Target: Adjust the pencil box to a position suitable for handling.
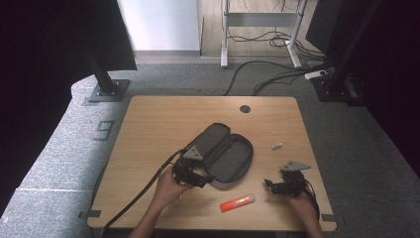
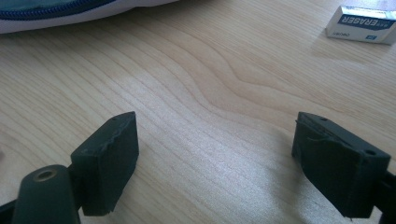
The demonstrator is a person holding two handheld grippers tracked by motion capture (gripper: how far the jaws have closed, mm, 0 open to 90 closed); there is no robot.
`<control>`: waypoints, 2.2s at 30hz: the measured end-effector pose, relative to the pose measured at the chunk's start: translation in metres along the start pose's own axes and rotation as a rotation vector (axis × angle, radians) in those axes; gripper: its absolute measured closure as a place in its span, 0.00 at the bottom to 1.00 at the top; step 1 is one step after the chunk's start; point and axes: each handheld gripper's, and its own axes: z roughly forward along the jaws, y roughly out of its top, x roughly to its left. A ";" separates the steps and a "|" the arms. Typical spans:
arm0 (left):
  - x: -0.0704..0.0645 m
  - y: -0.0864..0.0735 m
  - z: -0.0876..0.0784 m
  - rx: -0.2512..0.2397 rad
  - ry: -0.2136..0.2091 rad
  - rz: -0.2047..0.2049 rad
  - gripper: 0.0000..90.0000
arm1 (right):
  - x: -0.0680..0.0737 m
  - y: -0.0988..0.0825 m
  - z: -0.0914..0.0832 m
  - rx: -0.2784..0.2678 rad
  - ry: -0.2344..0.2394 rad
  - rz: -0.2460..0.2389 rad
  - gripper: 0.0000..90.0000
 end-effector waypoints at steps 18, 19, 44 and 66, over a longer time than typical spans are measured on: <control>0.016 -0.023 -0.024 -0.035 0.091 -0.002 0.17 | 0.000 0.000 0.000 0.000 -0.001 0.000 0.16; 0.017 -0.026 -0.024 -0.032 0.102 0.003 0.16 | 0.000 0.000 0.000 0.000 0.000 0.000 0.16; 0.044 -0.083 -0.018 0.002 0.191 -0.037 0.07 | 0.000 0.000 0.000 0.000 0.000 0.000 0.16; 0.060 -0.106 -0.011 0.008 0.250 -0.077 0.07 | 0.000 0.000 0.000 0.000 0.000 0.000 0.16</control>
